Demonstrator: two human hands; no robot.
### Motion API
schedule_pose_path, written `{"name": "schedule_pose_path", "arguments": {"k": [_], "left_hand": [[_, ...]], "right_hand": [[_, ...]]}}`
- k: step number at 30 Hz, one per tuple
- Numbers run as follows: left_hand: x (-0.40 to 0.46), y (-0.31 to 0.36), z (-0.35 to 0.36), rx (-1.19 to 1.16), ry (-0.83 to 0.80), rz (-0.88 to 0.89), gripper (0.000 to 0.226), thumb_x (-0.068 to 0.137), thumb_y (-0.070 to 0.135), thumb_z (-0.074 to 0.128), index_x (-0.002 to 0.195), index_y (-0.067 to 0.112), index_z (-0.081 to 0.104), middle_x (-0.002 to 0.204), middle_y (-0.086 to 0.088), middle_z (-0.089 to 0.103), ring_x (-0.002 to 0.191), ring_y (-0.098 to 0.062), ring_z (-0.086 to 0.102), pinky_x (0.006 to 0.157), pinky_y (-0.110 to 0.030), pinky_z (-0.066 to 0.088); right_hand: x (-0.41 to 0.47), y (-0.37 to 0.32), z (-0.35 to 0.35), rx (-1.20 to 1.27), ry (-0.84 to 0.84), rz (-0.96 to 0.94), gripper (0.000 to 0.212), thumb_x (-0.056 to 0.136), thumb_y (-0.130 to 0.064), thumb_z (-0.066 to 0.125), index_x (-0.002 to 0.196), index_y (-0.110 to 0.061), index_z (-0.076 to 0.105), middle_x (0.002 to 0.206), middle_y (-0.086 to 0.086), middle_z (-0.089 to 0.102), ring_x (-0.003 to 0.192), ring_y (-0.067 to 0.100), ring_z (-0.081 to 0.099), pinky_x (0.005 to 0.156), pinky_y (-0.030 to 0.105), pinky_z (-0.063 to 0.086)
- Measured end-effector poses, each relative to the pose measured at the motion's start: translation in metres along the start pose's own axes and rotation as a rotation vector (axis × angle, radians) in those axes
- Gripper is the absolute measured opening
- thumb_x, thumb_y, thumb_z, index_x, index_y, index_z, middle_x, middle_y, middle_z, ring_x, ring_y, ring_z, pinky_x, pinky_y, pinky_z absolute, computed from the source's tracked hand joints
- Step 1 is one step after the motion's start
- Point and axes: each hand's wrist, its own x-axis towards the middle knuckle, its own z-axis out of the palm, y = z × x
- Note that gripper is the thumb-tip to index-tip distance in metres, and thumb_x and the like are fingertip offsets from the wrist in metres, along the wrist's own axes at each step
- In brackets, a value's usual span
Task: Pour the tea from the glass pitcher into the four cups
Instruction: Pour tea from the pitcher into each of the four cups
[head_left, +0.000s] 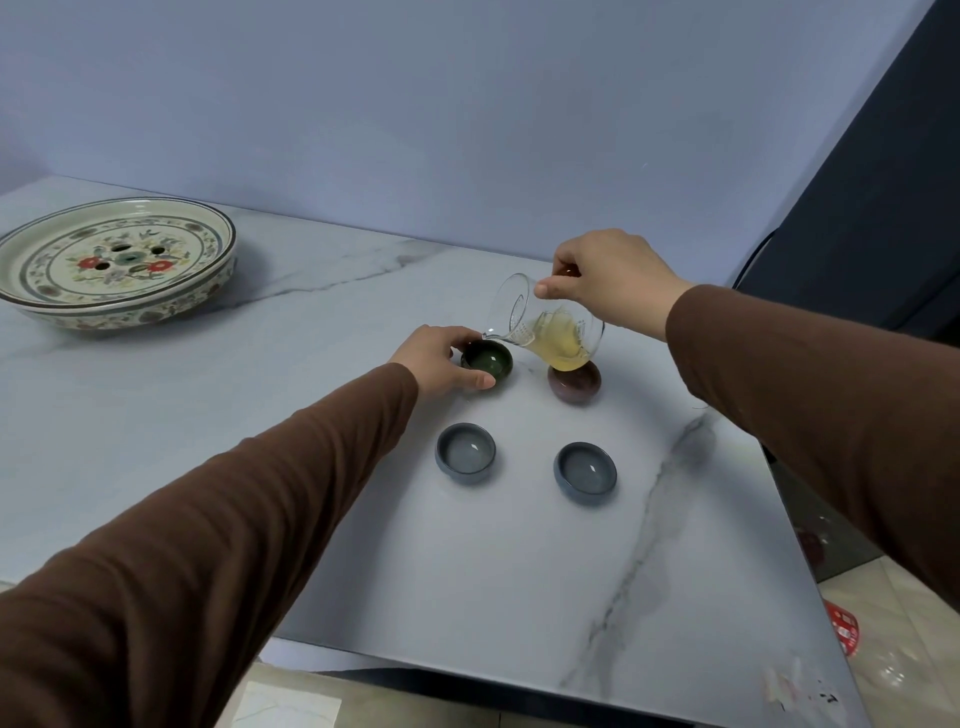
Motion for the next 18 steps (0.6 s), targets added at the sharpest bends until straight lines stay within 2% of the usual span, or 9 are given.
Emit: {"name": "schedule_pose_path", "arguments": {"k": [8,18], "left_hand": [[0.0001,-0.0005,0.0009,-0.003,0.002,-0.007,0.063,0.066,0.041,0.085,0.124,0.030,0.063,0.115,0.008,0.063,0.099,-0.014,0.055,0.084,-0.025,0.038],[0.0003,-0.0010,0.0016,-0.011,0.002,-0.022,0.067,0.065,0.041,0.085,0.126,0.029,0.062,0.116,0.009,0.064,0.099,-0.014,0.055,0.084,-0.024,0.038]], "right_hand": [[-0.0022,-0.0020,-0.0055,-0.041,-0.046,0.008,0.039,0.086,-0.054,0.064,0.084,-0.015,0.065,0.082,0.002,0.064,0.080,0.023,0.057,0.066,0.032,0.038],[-0.0025,-0.0034,-0.0068,-0.113,-0.048,0.004,0.037,0.084,-0.053,0.066,0.078,-0.018,0.062,0.081,0.003,0.066,0.080,0.026,0.059,0.063,0.031,0.036]]}}
